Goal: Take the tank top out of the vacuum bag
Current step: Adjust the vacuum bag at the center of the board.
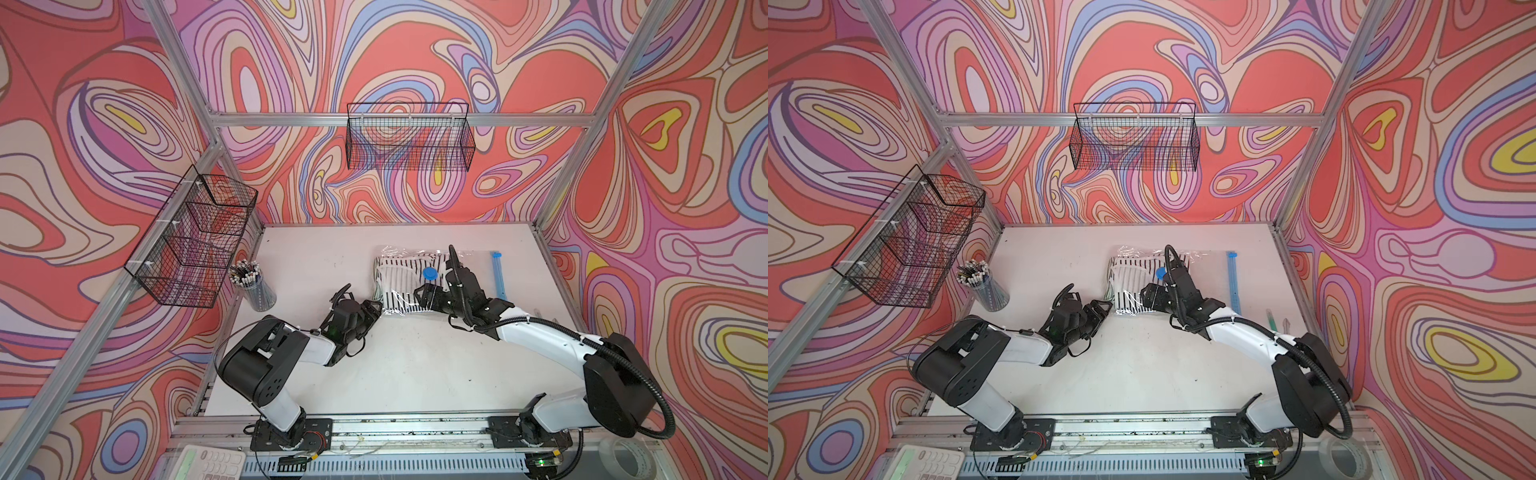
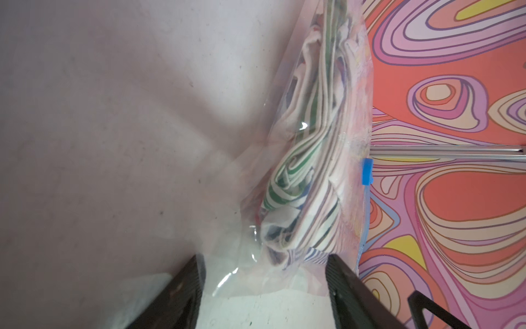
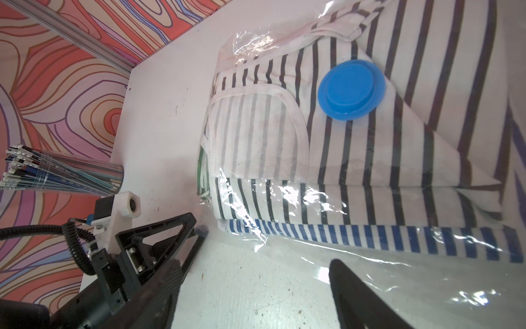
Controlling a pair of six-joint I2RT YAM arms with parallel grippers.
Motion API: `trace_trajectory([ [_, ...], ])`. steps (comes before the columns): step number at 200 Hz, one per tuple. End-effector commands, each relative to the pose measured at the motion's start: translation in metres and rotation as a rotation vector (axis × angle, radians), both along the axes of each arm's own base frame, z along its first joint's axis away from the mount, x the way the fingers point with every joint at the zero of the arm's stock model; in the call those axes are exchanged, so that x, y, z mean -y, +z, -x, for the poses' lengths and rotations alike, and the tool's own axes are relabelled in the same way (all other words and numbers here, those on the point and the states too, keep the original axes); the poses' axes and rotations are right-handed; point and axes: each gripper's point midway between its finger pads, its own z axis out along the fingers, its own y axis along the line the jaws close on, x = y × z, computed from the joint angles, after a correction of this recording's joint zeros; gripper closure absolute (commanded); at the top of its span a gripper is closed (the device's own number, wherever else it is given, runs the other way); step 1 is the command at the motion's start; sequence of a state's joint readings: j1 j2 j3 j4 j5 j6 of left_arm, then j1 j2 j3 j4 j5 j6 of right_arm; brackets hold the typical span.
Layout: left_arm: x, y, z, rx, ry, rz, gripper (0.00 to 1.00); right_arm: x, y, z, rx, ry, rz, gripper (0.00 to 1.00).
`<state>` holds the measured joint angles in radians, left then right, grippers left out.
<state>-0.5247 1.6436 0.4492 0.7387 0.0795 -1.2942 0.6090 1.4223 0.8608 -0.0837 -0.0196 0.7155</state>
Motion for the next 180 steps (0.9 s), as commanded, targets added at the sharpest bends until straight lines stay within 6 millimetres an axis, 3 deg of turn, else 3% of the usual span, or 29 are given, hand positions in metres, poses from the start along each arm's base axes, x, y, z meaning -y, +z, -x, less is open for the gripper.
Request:
trace_trajectory([
  [1, -0.018, -0.018, -0.003, -0.046, 0.078, -0.115, 0.52, 0.016, -0.005, 0.005, 0.0, -0.036, 0.051, 0.14],
  [16, -0.023, -0.014, -0.009, -0.03, 0.09, -0.166, 0.61, 0.02, -0.005, 0.006, 0.003, -0.042, 0.069, 0.14],
  [22, -0.026, -0.017, -0.007, -0.036, 0.092, -0.195, 0.61, 0.022, -0.004, 0.007, 0.003, -0.044, 0.074, 0.14],
  [25, -0.022, -0.007, -0.017, -0.011, 0.094, -0.192, 0.61, 0.022, -0.003, 0.007, 0.005, -0.045, 0.075, 0.14],
  [36, -0.023, -0.001, -0.025, 0.013, 0.091, -0.239, 0.6, 0.025, -0.003, 0.009, 0.005, -0.045, 0.087, 0.14],
  [56, -0.027, -0.006, -0.032, 0.007, 0.111, -0.283, 0.58, 0.029, -0.003, 0.012, 0.006, -0.051, 0.1, 0.14],
  [83, -0.017, -0.012, -0.042, 0.029, 0.098, -0.258, 0.62, 0.036, -0.002, 0.016, 0.012, -0.066, 0.111, 0.14],
  [93, -0.014, -0.014, -0.046, 0.051, 0.097, -0.24, 0.71, 0.038, -0.003, 0.016, 0.014, -0.071, 0.115, 0.14],
  [110, -0.007, -0.01, -0.054, 0.105, 0.086, -0.211, 0.98, 0.041, -0.004, 0.018, 0.018, -0.079, 0.126, 0.14],
  [136, 0.003, 0.016, -0.066, 0.196, 0.013, -0.27, 1.0, 0.045, -0.006, 0.018, 0.013, -0.087, 0.143, 0.14],
  [169, 0.001, 0.075, -0.078, 0.314, -0.084, -0.511, 1.0, 0.049, -0.007, 0.021, 0.009, -0.095, 0.153, 0.14],
  [180, -0.003, 0.094, -0.082, 0.349, -0.097, -0.59, 1.0, 0.052, -0.008, 0.022, 0.005, -0.11, 0.164, 0.1],
])
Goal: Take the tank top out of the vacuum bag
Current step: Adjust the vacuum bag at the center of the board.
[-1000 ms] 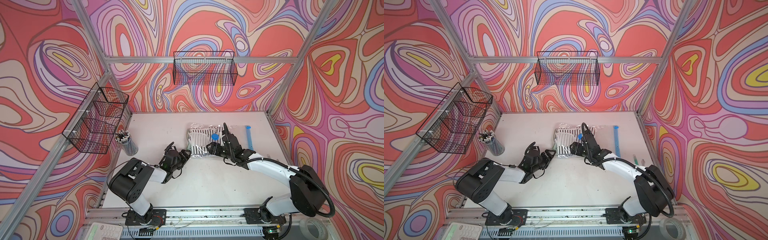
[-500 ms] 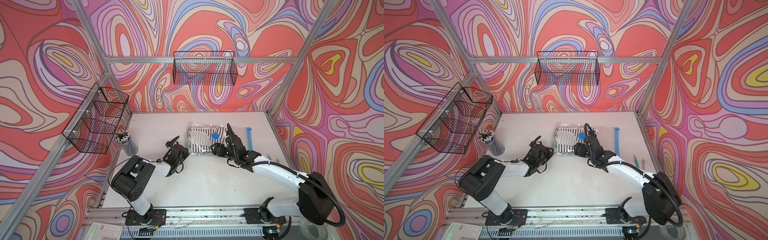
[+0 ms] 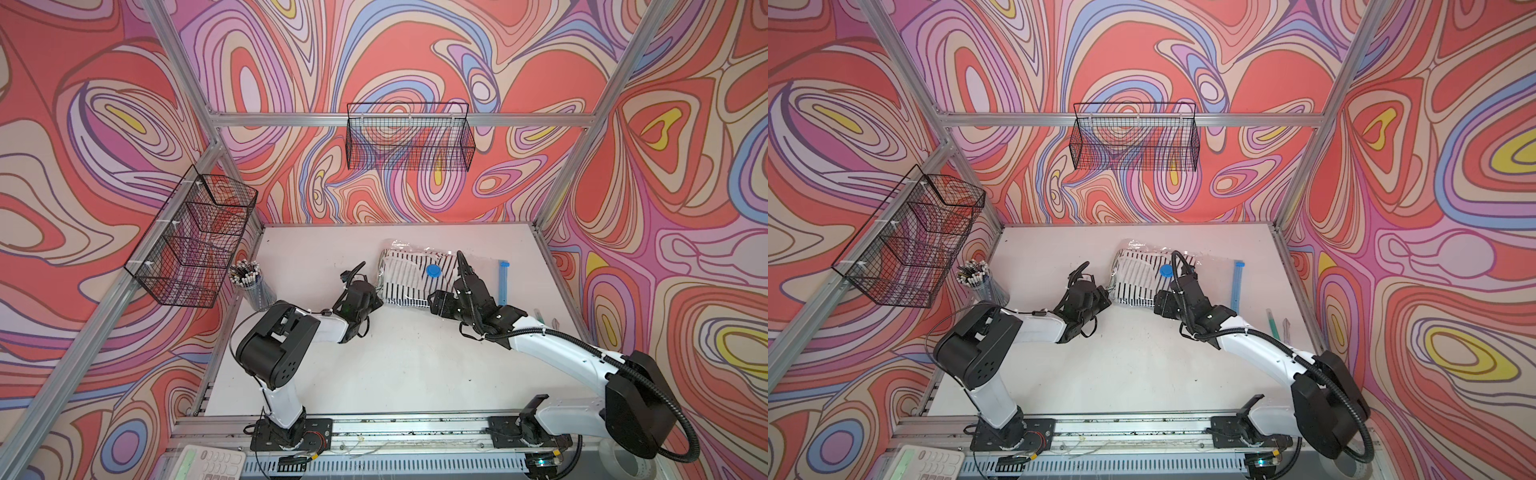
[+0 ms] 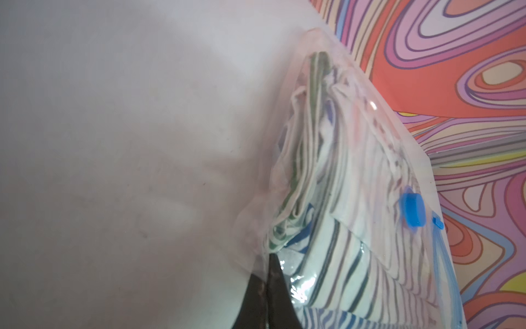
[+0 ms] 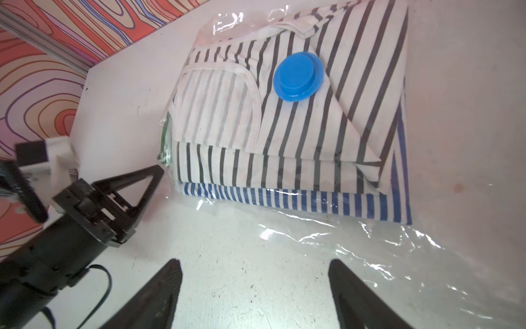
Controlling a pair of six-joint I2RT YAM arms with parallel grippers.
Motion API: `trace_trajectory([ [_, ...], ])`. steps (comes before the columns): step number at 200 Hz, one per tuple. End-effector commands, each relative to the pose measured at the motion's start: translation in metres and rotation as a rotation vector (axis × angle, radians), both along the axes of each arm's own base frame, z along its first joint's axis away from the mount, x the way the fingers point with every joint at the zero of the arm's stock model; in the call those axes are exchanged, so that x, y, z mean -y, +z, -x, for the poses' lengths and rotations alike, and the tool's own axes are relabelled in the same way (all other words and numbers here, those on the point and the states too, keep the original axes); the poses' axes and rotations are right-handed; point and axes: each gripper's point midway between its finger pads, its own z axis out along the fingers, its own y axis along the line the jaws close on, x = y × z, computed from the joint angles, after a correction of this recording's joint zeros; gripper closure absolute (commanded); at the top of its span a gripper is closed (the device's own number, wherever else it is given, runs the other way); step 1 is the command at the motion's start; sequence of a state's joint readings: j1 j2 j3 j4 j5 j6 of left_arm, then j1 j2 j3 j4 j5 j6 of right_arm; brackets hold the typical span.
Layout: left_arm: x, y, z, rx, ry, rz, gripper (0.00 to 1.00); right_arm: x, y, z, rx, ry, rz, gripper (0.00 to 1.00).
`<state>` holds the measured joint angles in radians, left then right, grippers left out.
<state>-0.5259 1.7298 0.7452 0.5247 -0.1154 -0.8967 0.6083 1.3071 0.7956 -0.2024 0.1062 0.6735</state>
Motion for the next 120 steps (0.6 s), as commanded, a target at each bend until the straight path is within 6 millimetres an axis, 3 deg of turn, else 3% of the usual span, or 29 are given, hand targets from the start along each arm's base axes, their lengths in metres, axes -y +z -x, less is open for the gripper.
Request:
trace_trajectory([
  [1, -0.005, 0.063, -0.013, 0.146, -0.065, -0.21, 1.0, 0.013, -0.001, 0.004, 0.0, -0.04, 0.032, 0.09],
  [16, -0.008, 0.092, -0.018, 0.206, -0.087, -0.307, 1.0, 0.017, 0.0, 0.003, 0.006, -0.058, 0.034, 0.02],
  [67, -0.017, 0.179, -0.028, 0.389, -0.085, -0.489, 1.0, 0.015, -0.005, -0.003, 0.005, -0.08, 0.024, 0.02],
  [120, -0.003, 0.288, 0.008, 0.63, -0.082, -0.574, 1.0, 0.011, 0.002, -0.008, 0.012, -0.083, 0.001, 0.02],
])
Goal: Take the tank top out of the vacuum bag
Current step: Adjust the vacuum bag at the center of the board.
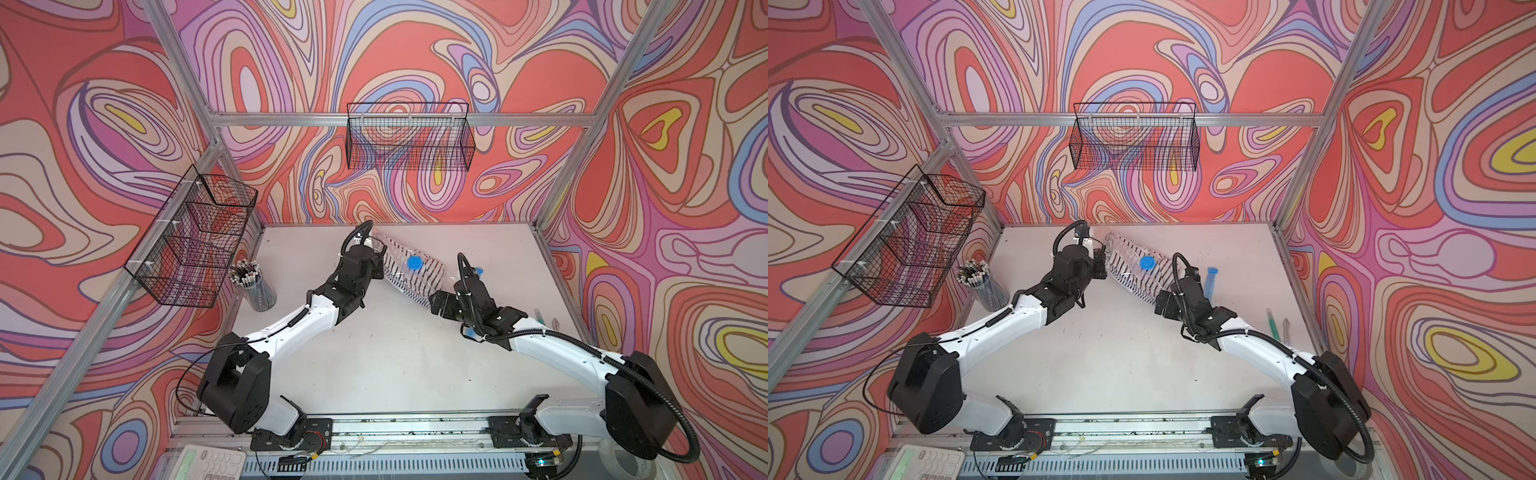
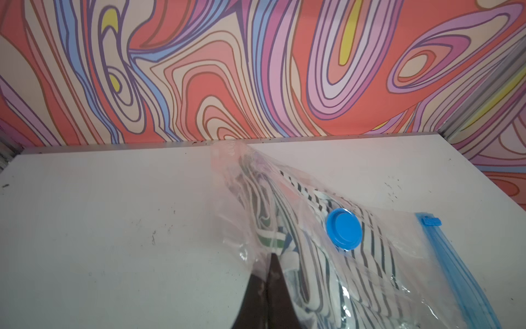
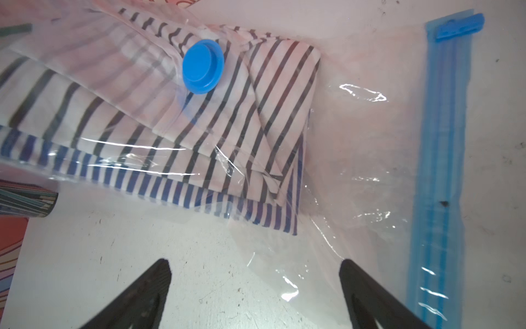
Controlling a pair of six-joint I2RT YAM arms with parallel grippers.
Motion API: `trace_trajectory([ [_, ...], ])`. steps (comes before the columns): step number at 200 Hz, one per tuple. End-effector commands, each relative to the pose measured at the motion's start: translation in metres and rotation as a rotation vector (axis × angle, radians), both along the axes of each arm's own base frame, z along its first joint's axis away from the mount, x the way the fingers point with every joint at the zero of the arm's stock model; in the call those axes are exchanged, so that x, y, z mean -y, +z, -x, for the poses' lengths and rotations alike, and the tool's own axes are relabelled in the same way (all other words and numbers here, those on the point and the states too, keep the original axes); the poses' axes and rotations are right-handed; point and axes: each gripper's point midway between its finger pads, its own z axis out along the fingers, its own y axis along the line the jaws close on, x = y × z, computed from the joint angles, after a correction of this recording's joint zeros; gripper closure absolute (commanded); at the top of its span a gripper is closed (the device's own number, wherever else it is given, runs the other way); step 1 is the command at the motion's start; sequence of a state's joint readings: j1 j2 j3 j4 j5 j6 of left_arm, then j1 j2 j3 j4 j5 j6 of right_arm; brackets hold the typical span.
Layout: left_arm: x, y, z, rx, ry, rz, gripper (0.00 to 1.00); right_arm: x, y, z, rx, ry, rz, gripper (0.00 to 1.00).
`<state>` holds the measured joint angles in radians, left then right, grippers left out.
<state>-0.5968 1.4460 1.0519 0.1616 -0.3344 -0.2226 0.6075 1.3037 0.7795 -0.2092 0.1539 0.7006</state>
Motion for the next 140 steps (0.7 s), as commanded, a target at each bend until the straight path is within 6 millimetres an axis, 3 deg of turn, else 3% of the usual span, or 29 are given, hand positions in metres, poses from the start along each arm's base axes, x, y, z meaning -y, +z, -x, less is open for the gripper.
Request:
trace_trajectory([
  [1, -0.002, 0.102, 0.016, 0.242, 0.002, 0.0, 1.0, 0.001, 0.009, -0.008, 0.021, -0.03, -0.019, 0.02],
  [24, 0.007, 0.135, 0.028, 0.296, -0.036, 0.0, 1.0, 0.003, 0.008, -0.008, 0.015, -0.035, -0.035, 0.02],
  [46, 0.018, 0.154, 0.043, 0.338, -0.073, -0.036, 1.0, 0.005, 0.007, -0.007, 0.012, -0.04, -0.042, 0.02],
  [106, 0.029, 0.146, 0.044, 0.332, -0.1, -0.089, 1.0, 0.013, 0.006, -0.004, 0.009, -0.046, -0.044, 0.02],
  [140, 0.032, 0.2, 0.064, 0.434, -0.137, -0.067, 1.0, 0.014, 0.008, -0.003, 0.008, -0.042, -0.054, 0.02],
])
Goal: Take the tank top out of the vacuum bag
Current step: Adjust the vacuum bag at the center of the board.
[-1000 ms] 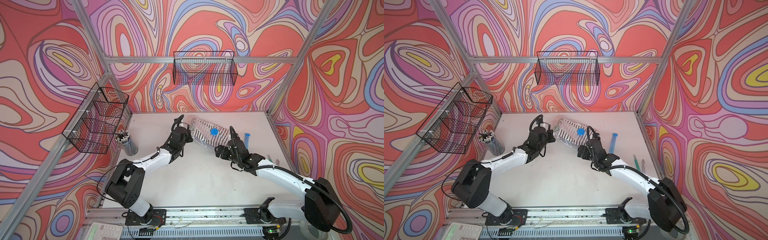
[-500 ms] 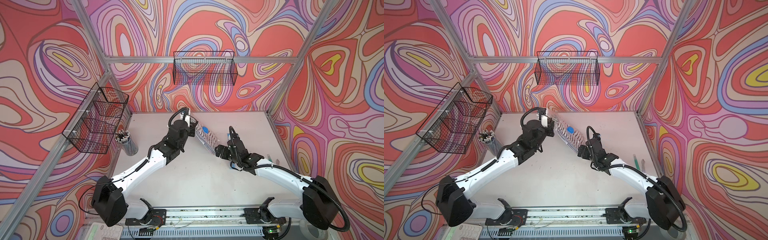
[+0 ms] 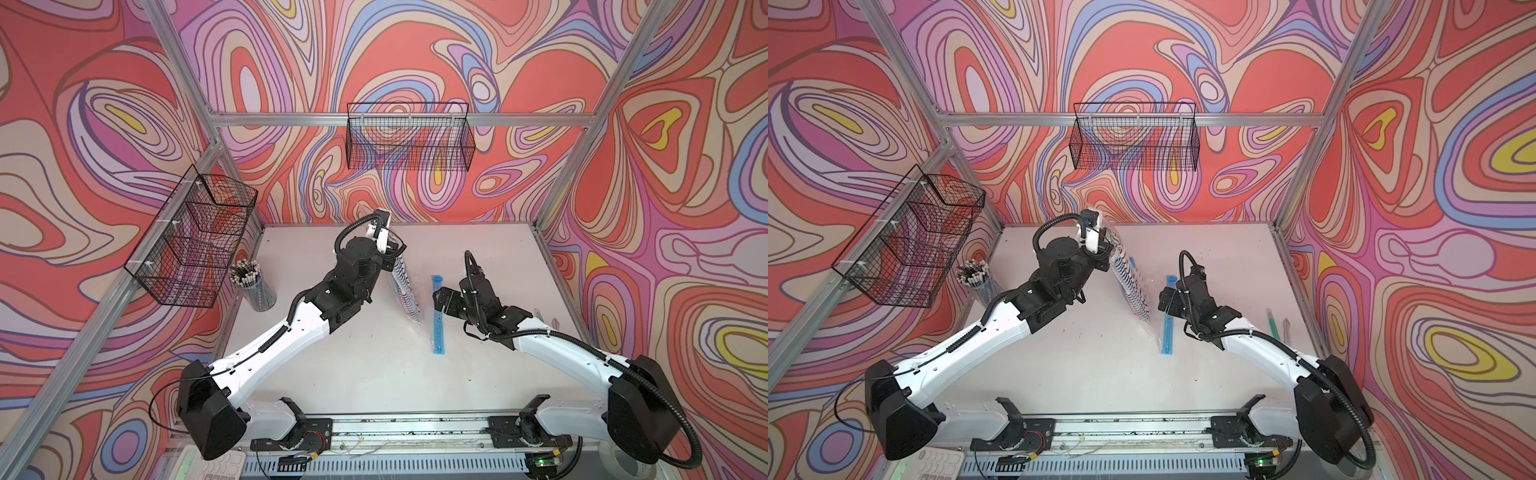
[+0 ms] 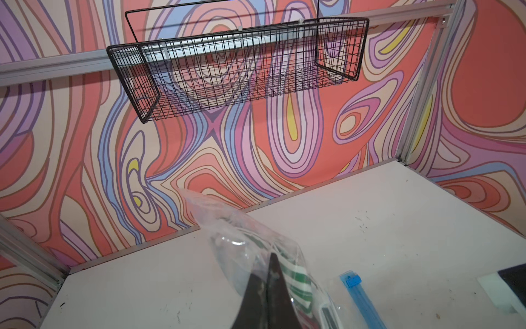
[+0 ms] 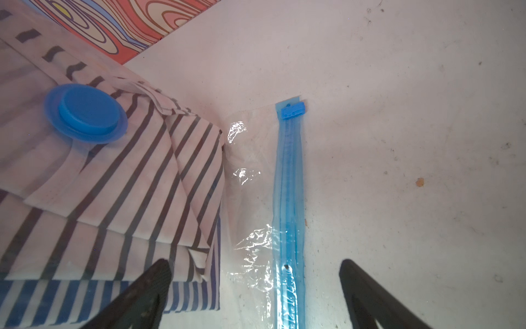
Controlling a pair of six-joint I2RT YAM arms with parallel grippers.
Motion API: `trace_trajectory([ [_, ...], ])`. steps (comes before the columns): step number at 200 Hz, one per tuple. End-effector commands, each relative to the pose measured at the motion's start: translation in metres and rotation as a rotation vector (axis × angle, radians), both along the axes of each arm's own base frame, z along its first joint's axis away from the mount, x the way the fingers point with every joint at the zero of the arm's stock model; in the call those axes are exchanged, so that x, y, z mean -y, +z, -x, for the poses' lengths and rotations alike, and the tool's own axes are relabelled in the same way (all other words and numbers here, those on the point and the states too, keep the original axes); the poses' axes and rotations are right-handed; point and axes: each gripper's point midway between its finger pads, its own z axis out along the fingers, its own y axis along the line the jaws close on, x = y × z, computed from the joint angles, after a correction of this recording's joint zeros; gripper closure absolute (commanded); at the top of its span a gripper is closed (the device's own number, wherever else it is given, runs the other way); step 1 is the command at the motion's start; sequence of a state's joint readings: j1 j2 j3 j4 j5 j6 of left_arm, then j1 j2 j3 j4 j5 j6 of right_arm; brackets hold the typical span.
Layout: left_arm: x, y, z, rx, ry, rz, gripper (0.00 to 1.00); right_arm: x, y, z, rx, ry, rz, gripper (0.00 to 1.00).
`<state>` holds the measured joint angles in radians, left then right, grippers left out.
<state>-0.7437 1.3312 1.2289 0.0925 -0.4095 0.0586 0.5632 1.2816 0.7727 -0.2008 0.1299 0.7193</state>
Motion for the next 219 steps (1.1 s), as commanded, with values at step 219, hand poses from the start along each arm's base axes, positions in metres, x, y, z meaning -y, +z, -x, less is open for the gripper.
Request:
trace_trajectory([
  [219, -0.013, 0.079, 0.032, 0.125, 0.038, 0.021, 1.0, 0.001, 0.019, -0.005, 0.027, 0.023, -0.021, 0.02],
])
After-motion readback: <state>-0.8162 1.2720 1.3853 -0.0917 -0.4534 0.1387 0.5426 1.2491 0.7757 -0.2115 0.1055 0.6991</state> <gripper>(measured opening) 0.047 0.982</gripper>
